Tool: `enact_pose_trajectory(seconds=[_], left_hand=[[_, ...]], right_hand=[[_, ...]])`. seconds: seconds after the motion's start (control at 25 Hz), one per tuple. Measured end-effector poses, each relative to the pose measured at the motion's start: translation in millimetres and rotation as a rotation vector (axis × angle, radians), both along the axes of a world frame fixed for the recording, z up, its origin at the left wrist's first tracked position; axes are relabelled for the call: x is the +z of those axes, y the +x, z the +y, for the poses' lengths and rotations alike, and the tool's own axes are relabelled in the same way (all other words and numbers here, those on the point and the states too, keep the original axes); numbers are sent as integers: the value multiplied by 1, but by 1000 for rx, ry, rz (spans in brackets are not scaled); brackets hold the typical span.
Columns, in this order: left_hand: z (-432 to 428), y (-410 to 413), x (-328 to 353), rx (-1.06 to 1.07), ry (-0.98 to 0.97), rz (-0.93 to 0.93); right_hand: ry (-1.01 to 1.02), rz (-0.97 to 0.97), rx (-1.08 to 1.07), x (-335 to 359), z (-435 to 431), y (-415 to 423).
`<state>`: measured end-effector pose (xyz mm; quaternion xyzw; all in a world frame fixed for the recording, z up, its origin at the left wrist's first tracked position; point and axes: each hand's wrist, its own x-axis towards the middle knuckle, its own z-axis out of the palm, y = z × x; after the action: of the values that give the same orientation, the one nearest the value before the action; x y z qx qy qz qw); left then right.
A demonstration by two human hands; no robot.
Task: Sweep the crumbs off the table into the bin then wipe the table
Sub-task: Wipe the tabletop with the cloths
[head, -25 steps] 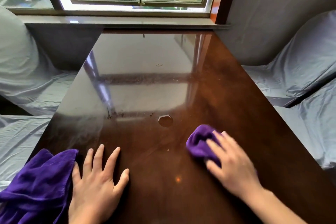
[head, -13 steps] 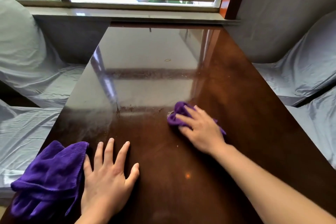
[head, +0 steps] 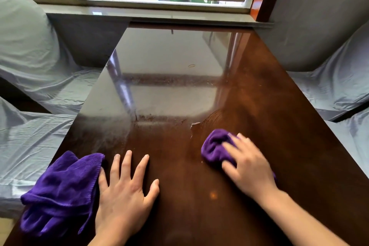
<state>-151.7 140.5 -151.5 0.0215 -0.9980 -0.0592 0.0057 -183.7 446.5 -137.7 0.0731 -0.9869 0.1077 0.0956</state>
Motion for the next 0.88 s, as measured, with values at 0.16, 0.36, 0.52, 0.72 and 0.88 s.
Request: enact_pose_trajectory(seconds=[0.16,0.36,0.52,0.72,0.88], left_hand=[[-2,-1,-3,-6,-19,7],[-1,-1,-1,-1,-16,6],[0,0,2,-2,-2,15],[-2,0,1,0,-12,18],[-1,0,0,-1,-13,19]], right_hand=[[-161,-96,-238,3,-13,-87],[-219,-198,-48,8,-39,-119],[-116,-179,436,14,-56,-66],[-203,-48,493,17,-36,29],[-697,-211,283,24,-42,36]])
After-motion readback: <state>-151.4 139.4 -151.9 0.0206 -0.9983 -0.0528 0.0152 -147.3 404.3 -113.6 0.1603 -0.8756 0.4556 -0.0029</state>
